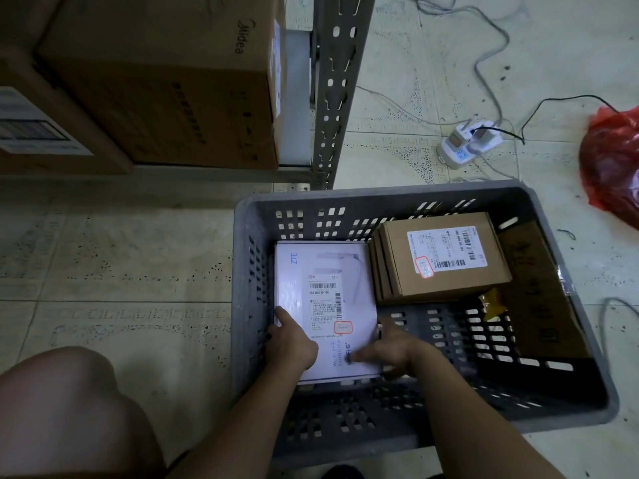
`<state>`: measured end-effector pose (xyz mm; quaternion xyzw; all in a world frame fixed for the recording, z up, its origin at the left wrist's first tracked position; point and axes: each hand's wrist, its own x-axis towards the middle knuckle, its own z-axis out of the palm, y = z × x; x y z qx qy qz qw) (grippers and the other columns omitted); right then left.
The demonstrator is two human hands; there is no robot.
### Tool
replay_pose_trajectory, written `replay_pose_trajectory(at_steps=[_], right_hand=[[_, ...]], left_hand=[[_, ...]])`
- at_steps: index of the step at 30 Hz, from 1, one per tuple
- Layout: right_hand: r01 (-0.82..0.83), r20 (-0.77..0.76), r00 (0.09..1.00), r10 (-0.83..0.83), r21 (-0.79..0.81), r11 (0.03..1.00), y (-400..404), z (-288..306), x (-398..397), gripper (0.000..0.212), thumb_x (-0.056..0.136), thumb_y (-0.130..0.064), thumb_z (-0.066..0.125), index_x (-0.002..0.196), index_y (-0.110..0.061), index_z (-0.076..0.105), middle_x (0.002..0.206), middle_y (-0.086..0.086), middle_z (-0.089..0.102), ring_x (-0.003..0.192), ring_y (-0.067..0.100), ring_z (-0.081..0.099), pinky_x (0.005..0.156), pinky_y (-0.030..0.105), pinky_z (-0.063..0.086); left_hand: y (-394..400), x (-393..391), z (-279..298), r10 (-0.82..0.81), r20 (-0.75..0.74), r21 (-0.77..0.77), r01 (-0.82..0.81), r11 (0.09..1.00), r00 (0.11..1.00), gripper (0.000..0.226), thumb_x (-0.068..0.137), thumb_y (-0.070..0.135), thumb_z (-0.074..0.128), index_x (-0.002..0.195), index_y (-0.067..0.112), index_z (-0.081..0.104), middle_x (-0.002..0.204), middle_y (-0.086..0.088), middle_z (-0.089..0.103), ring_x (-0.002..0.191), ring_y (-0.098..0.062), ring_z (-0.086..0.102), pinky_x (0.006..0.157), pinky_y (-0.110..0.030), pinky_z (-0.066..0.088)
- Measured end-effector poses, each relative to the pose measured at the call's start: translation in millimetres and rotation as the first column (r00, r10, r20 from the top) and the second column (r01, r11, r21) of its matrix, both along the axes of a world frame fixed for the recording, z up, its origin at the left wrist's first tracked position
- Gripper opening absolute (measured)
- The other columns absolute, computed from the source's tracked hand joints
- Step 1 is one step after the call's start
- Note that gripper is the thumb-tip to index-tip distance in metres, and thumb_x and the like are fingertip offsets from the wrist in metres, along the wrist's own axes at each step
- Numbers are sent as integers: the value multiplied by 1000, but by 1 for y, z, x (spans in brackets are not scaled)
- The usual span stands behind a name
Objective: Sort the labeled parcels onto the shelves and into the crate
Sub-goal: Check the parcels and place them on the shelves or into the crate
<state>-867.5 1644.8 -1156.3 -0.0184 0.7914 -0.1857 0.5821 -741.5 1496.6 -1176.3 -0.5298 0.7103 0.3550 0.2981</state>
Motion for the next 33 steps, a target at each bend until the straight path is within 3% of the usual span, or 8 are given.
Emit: replay_pose_trajectory(at_steps=[5,7,14,18,20,24,28,33], right_hand=[[-8,7,1000,8,-32,999,1,-2,-1,81,72,-28,90,138,-24,42,138,3,55,117,25,56,97,46,54],[-34,-10,999,33,-31,999,2,1,-1,76,77,-31,87,138,-23,43,137,3,56,113,23,56,94,41,54],[60,4,998,-60,-80,995,3,0,0,52,80,-23,85,125,-19,58,114,-2,68,82,5,64,54,17,50],[99,-67,992,-105,-86,991,10,4,-4,51,80,-30,83,124,-13,62,112,1,70,97,18,69,80,30,58],[103,-81,991,-110,-88,991,12,18,-6,43,85,-33,78,120,-17,58,117,1,65,101,20,64,73,28,52],[103,-148,982,-121,-122,987,16,48,-8,64,83,-44,77,136,-16,55,126,4,64,104,21,63,72,26,45],[148,-172,969,-178,-177,973,19,110,-2,65,85,-45,75,140,-17,54,130,7,64,112,24,64,74,30,52],[219,-217,934,-285,-285,933,14,237,1,62,84,-55,72,134,-20,59,125,1,67,107,18,66,87,38,55]], left_hand=[[-5,-3,-6,52,2,35,-52,998,999,99,90,24,64,156,15,-9,147,-19,38,117,-35,56,88,-40,56],[-6,-4,-4,68,2,39,-68,997,998,85,90,20,61,154,9,7,139,-18,48,112,-34,60,87,-43,58],[-9,-3,9,74,-53,53,-71,996,996,60,92,25,60,142,5,32,135,-16,54,115,-32,58,83,-35,53],[-12,-2,18,113,-187,55,-105,993,976,57,91,30,64,135,8,36,134,-14,53,113,-31,58,69,-32,49],[-16,-4,28,147,-276,77,-131,988,950,60,90,31,66,137,8,35,135,-13,52,113,-31,58,77,-34,54],[-21,-9,65,134,-381,113,-98,989,915,78,93,31,65,154,11,21,149,-12,41,129,-28,48,82,-24,40],[-24,-5,126,165,-451,177,-93,980,877,84,92,40,66,157,22,15,154,-10,36,132,-26,47,84,-27,41],[-28,-2,248,167,-532,244,-39,969,830,67,91,42,67,148,28,33,134,0,50,112,-18,56,85,-32,51]])
